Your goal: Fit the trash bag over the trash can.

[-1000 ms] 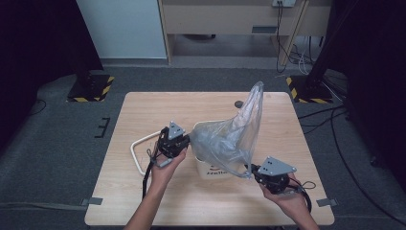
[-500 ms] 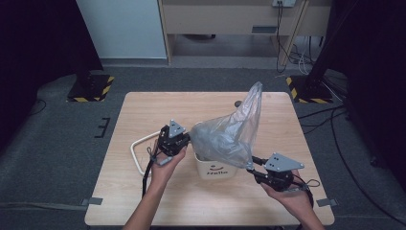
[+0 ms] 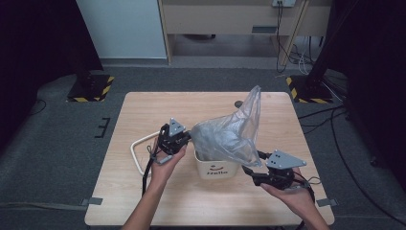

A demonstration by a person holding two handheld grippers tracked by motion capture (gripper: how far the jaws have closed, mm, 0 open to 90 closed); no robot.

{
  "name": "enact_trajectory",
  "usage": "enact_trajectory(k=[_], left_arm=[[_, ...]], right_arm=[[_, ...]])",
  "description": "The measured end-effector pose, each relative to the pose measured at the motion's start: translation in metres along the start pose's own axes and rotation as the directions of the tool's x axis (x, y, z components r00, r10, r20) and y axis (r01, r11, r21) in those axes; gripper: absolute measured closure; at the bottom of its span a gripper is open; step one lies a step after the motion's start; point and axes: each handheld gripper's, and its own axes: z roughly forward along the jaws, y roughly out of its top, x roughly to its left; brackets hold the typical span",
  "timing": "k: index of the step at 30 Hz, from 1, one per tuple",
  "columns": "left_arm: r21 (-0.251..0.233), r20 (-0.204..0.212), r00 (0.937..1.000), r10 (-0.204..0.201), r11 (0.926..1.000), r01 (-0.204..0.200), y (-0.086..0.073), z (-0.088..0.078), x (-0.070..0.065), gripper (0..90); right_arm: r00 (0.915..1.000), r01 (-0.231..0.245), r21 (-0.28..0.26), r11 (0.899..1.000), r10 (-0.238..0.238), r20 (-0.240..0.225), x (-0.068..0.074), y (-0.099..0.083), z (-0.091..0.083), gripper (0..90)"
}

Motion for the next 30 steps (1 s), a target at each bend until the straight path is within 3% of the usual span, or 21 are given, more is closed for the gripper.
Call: enact_trajectory(k=[11,21,24,30], left_arm=[[0.007,-0.004,0.9999,0.013,0.9999,-0.013,0.004,0.002,0.002,86.5],[0.008,-0.008,0.9997,0.024,0.9997,-0.024,0.005,0.002,0.002,86.6],[0.012,-0.011,0.9994,0.032,0.9994,-0.032,0.005,0.001,0.003,86.6],[0.009,-0.015,0.9991,0.04,0.9992,-0.039,0.005,-0.001,0.002,86.3]], right_arm=[[0.9992,-0.027,-0.027,0.999,0.026,-0.031,-0.005,0.006,-0.002,30.2],[0.9979,-0.038,-0.047,0.998,0.036,-0.054,-0.007,0.016,-0.002,34.6],[0.9978,-0.038,-0.06,0.997,0.034,-0.057,-0.006,0.019,-0.001,44.3],[0.9986,-0.026,-0.089,0.996,0.022,-0.048,-0.004,0.025,-0.002,77.9]])
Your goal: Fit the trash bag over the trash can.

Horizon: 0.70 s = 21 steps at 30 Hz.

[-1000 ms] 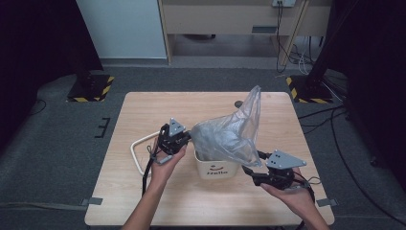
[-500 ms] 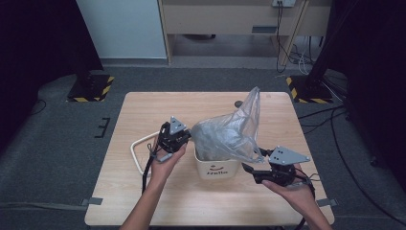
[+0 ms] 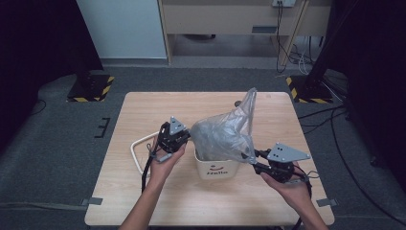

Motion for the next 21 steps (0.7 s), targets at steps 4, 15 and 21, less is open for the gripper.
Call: enact_trajectory(k=[4,15,21], left_arm=[[-0.003,-0.014,0.9994,0.032,0.9995,-0.032,-0.001,-0.002,-0.001,81.2],[-0.074,-0.031,0.9942,0.103,0.9918,-0.105,-0.004,-0.021,-0.001,61.1],[-0.103,-0.018,0.987,0.16,0.9816,-0.161,-0.002,-0.032,-0.007,54.1]], right_arm=[[0.9998,-0.002,0.002,1.0,0.002,0.021,0.0,0.003,0.003,89.3],[0.9955,-0.034,0.031,0.999,0.031,0.09,-0.007,0.004,0.01,89.8],[0.9929,-0.045,0.035,0.998,0.041,0.111,-0.008,0.008,0.015,90.0]])
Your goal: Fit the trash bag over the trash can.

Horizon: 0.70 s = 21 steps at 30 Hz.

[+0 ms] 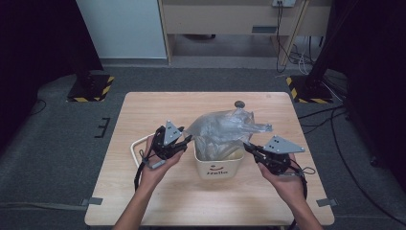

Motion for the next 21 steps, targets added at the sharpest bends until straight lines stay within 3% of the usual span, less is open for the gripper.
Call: enact_trajectory(k=[6,14,17,21], left_arm=[[-0.043,0.004,0.9995,0.032,0.9986,-0.032,0.01,-0.003,-0.004,45.8],[-0.075,0.013,0.9966,0.082,0.9939,-0.08,0.025,-0.007,-0.014,41.8],[-0.074,-0.002,0.9941,0.109,0.9914,-0.108,0.03,-0.006,-0.017,39.7],[-0.08,-0.014,0.9937,0.112,0.9905,-0.112,0.037,-0.003,-0.018,40.3]], right_arm=[[0.9997,0.024,0.013,1.0,-0.024,-0.01,0.006,0.002,0.005,90.0],[0.9995,0.03,0.011,0.999,-0.03,-0.013,0.007,0.003,0.005,90.0],[0.9986,0.047,0.016,0.999,-0.047,-0.023,0.01,0.003,0.006,90.0],[0.9972,0.069,0.019,0.997,-0.068,-0.031,0.013,0.004,0.006,90.0]])
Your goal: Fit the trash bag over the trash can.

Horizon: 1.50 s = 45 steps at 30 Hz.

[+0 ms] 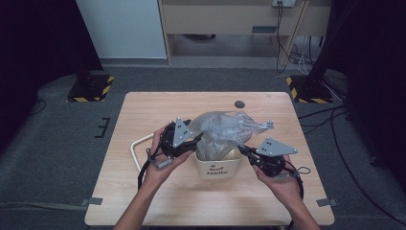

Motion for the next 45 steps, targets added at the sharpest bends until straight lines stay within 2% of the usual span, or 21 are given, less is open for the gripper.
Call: enact_trajectory(k=[1,6,10,13,19,20,22,30,31,34,35,37,38,40,44,45], left_arm=[[-0.001,-0.003,1.0,-0.002,1.0,0.002,0.001,0.001,0.0,41.2],[0.007,0.011,0.9984,-0.055,0.9984,0.055,0.004,0.005,0.004,67.8],[0.024,0.009,0.9952,-0.098,0.9949,0.098,0.006,0.009,0.011,83.3],[0.039,-0.005,0.9912,-0.133,0.9904,0.133,0.005,0.012,0.018,89.8],[0.092,-0.048,0.9846,-0.168,0.9808,0.172,0.0,0.02,0.033,90.0],[0.106,-0.05,0.9813,-0.186,0.976,0.19,-0.001,0.02,0.034,90.0],[0.115,-0.057,0.9786,-0.198,0.9724,0.203,-0.004,0.022,0.038,90.0],[0.18,-0.097,0.9763,-0.194,0.9612,0.209,-0.012,0.035,0.053,90.0],[0.183,-0.1,0.9773,-0.187,0.962,0.203,-0.014,0.038,0.055,90.0],[0.201,-0.108,0.9786,-0.175,0.9602,0.194,-0.019,0.042,0.054,90.0],[0.22,-0.11,0.9776,-0.179,0.9548,0.2,-0.021,0.043,0.053,90.0],[0.23,-0.1,0.9765,-0.191,0.9504,0.209,-0.026,0.047,0.053,90.0],[0.228,-0.099,0.9779,-0.184,0.9524,0.202,-0.028,0.049,0.053,90.0],[0.23,-0.094,0.9768,-0.192,0.9504,0.209,-0.031,0.053,0.05,90.0],[0.265,-0.069,0.982,-0.176,0.9456,0.188,-0.036,0.062,0.045,90.0],[0.264,-0.067,0.9812,-0.181,0.9452,0.193,-0.037,0.064,0.044,90.0]], right_arm=[[1.0,-0.003,0.0,1.0,0.003,-0.004,0.001,0.0,0.0,90.0],[0.9998,0.016,0.017,1.0,-0.016,-0.008,0.003,-0.003,0.001,90.0],[0.9997,0.019,0.018,1.0,-0.018,-0.015,0.004,-0.004,-0.001,90.0],[0.9997,0.023,0.016,1.0,-0.022,-0.013,0.004,-0.004,-0.003,90.0],[0.9995,0.03,0.013,0.999,-0.03,-0.012,0.005,-0.01,-0.01,90.0],[0.9994,0.033,0.01,0.999,-0.033,-0.009,0.006,-0.011,-0.013,90.0],[0.9994,0.034,0.005,0.999,-0.034,-0.01,0.008,-0.013,-0.016,90.0],[0.9983,0.056,-0.008,0.998,-0.056,-0.014,0.015,-0.024,-0.031,90.0],[0.9981,0.059,-0.008,0.998,-0.059,-0.015,0.016,-0.026,-0.031,90.0],[0.9969,0.072,0.003,0.997,-0.072,-0.031,0.023,-0.032,-0.032,90.0],[0.9958,0.084,0.013,0.996,-0.084,-0.036,0.025,-0.035,-0.031,90.0],[0.995,0.087,0.032,0.996,-0.085,-0.052,0.03,-0.041,-0.027,90.0],[0.9947,0.089,0.041,0.995,-0.086,-0.056,0.032,-0.044,-0.025,90.0],[0.9941,0.091,0.052,0.995,-0.088,-0.064,0.034,-0.047,-0.02,90.0],[0.9929,0.1,0.063,0.993,-0.096,-0.07,0.036,-0.052,-0.012,90.0],[0.9927,0.105,0.069,0.992,-0.1,-0.067,0.036,-0.053,-0.01,90.0]])
